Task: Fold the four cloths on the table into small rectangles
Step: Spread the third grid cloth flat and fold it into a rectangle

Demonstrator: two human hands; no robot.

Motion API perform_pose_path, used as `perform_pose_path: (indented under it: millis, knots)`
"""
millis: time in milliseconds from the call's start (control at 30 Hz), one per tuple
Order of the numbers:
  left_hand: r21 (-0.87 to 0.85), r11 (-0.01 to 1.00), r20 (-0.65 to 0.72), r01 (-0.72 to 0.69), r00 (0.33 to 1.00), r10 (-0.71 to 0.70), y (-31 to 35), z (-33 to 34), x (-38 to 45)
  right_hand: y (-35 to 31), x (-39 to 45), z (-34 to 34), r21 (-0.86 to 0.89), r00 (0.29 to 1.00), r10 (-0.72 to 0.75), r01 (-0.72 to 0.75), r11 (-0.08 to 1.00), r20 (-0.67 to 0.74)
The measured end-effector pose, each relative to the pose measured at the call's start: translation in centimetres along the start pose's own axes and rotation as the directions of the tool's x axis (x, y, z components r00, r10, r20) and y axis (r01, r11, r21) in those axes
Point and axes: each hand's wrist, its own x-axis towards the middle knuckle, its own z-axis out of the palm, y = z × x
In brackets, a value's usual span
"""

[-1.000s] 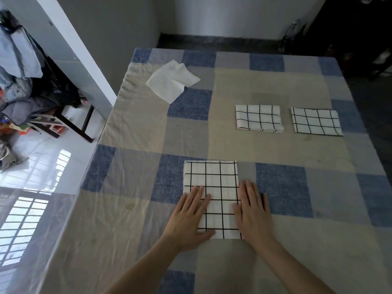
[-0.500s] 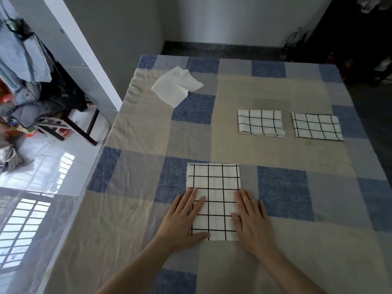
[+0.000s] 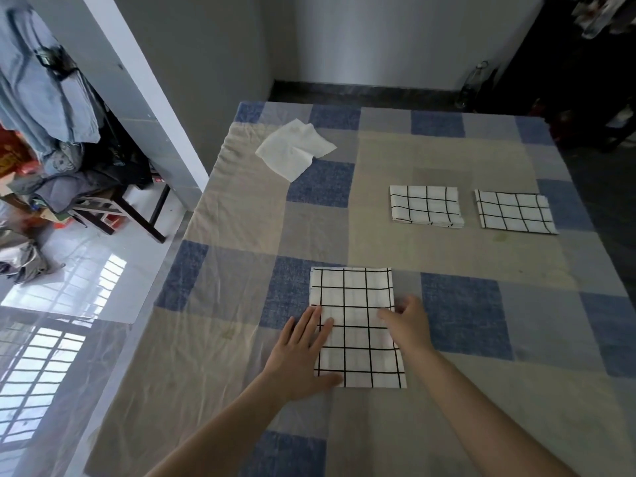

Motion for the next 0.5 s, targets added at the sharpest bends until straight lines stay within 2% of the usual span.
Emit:
perform_pose_path:
  millis: [100, 233, 300, 333, 367, 400, 467, 500]
  knots:
    - [0.028, 0.999, 0.035, 0.015, 0.999, -0.016, 0.4, -0.3, 0.1, -1.4, 0.2, -0.4, -0.012, 0.996, 0.083, -0.083, 0.996, 0.04]
    - [0.036, 0.999, 0.038, 0.012, 0.999, -0.014, 0.3, -0.3, 0.1, -1.8, 0.4, -0.8, -0.16, 0.99, 0.061, -0.04, 0.986, 0.129]
    - [-0.049, 0.999, 0.013, 0.012, 1.0, -0.011, 0.4, -0.7, -0.2, -1.6, 0.4, -0.8, -0.172, 0.986, 0.029, 0.0, 0.985, 0.165]
    - [-0.166, 0.985, -0.015, 0.039, 0.999, -0.042, 0.5, -0.8, -0.3, -1.8, 0.2, -0.9, -0.15, 0.983, 0.009, 0.019, 0.989, 0.183]
    - [-0.333, 0.939, -0.055, 0.083, 0.993, -0.107, 0.5, -0.9, -0.3, -1.9, 0.0, -1.0, -0.115, 0.978, -0.008, 0.032, 0.993, 0.209]
    - [-0.508, 0.852, -0.11, 0.123, 0.972, -0.206, 0.5, -1.1, -0.3, -2.1, -0.3, -1.2, -0.069, 0.97, -0.021, 0.039, 0.997, 0.244]
    - [-0.766, 0.622, -0.174, 0.163, 0.878, -0.445, 0.5, -1.7, 0.1, -2.9, -1.1, -1.9, 0.019, 0.946, -0.041, 0.037, 0.999, 0.323]
    - [-0.865, 0.473, -0.129, 0.165, 0.84, -0.527, 0.4, -2.4, 0.4, -3.4, -1.5, -2.3, 0.064, 0.93, -0.051, 0.03, 0.998, 0.364]
